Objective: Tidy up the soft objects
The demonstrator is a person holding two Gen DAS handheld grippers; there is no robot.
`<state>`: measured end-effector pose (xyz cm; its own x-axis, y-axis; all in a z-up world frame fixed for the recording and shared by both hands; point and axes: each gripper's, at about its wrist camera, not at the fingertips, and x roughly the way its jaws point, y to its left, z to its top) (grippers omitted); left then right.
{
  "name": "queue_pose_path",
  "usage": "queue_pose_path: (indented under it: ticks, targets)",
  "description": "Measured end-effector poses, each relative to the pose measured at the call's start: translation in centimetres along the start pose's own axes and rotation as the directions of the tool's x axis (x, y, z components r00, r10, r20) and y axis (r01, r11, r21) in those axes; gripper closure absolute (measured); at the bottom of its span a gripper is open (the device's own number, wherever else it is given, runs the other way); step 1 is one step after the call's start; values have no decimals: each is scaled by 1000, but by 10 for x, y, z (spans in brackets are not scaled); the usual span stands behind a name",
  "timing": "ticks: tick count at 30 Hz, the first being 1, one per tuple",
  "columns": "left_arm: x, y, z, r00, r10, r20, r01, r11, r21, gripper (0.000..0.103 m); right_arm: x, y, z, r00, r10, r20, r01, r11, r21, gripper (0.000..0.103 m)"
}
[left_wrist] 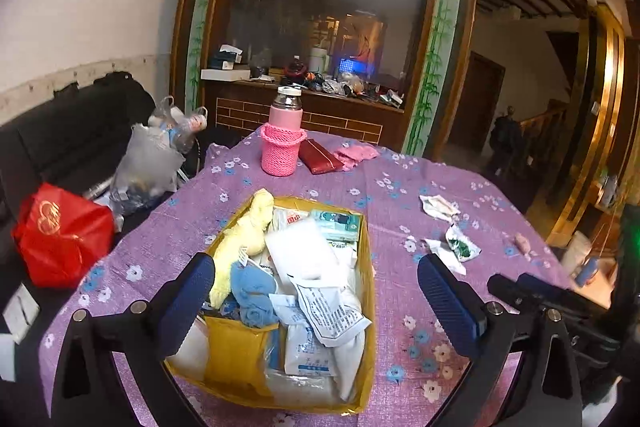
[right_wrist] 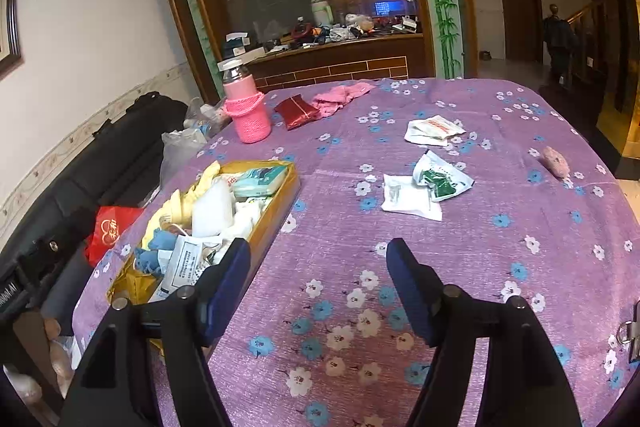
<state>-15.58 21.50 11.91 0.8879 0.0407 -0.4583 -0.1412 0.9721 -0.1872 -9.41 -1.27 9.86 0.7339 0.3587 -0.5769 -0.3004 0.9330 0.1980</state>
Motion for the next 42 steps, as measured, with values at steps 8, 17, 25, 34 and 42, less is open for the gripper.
queue_pose_path:
  ticks: [8,17,25,34,42]
  targets:
    - [0,-45,-14,998,6,-57,0,995,104,1,-19,-10,-11,992,-118,41,121,991,-58,28]
    - [1,-92,-28,996,-13,-88,31,980,198,1,-45,-40,-25,951,-294,98,302,950,-81,21]
    - [1,-118,-36,995,-5,-96,29,965,262,1,-48,-56,-33,939,-331,90,338,939,-67,19]
    - [-3,-124,-37,998,9,-69,10,963,268,1,-45,-61,-37,934,-347,82,354,932,-76,18]
    - [-27,-124,-30,995,31,94,-57,958,281,1,-42,-58,-40,935,-346,80,353,932,-86,17]
